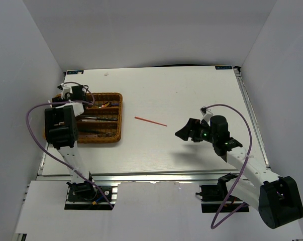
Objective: Sort the eating utensils into containers
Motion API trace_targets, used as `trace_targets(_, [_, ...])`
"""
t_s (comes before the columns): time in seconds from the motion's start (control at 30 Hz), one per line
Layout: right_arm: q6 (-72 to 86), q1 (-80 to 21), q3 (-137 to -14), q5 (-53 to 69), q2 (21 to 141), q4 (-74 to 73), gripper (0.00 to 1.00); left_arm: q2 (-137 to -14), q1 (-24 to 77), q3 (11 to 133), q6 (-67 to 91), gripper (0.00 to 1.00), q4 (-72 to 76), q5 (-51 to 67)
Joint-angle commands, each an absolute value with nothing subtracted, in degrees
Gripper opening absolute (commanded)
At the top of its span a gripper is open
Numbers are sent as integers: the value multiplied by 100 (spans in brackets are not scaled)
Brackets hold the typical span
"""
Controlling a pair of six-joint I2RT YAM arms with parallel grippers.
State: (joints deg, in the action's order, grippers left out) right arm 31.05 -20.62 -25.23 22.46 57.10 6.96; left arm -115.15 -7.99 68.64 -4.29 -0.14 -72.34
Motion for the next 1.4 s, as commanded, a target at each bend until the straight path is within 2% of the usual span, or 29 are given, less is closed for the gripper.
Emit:
trace_targets(0.0, [3058,-2039,-2681,2188,5660,712,89,-11242,-791,6926,-53,78,-271,-6663])
trace_targets(0.13, [3102,-2039,-2742,2171,5713,773,89,-10961,-774,6812,202,79,-255,-6162])
trace_targets(0.3, [2910,-2083,-3294,2311,6476,809,89,-10355,-695,6706,719,82,-430,-5582])
trace_targets(0.37, [2543,-2249,-3637,2189,7027,590,89,-9889,-668,6671,922,87,-501,-5171])
trace_targets(0.4, [2366,-2372,-4056,1988,7240,450,89,-9731,-624,6697,1280,98,-832,-5037])
trace_targets(0.43, [2182,-2512,-4295,1386,7703,274,89,-9555,-624,6697,1457,98,-1018,-4871])
trace_targets(0.5, [1638,-2969,-5101,532,8241,-358,89,-8880,-624,6436,1948,98,-1395,-4267])
trace_targets(0.53, [1443,-3110,-5385,449,8810,-560,88,-8607,-624,6320,2125,98,-1554,-4010])
trace_targets(0.67, [608,-3655,-6485,36,9868,-1221,87,-6914,-615,5785,2952,98,-2538,-3123])
trace_targets(0.83, [63,-3709,-7678,-238,10974,-1625,84,-4986,-606,3916,2031,98,-2119,-795])
trace_targets(1.0, [-474,-3902,-8314,166,11592,-2038,80,-3641,-448,3534,2250,98,-1917,-1010])
trace_targets(1.2, [-325,-4017,-8112,553,11417,-1741,81,-3700,-448,3700,2303,98,-2276,-1608])
trace_targets(1.37, [-466,-4166,-8200,264,11654,-1828,81,-3604,-413,3656,2320,98,-2250,-1600])
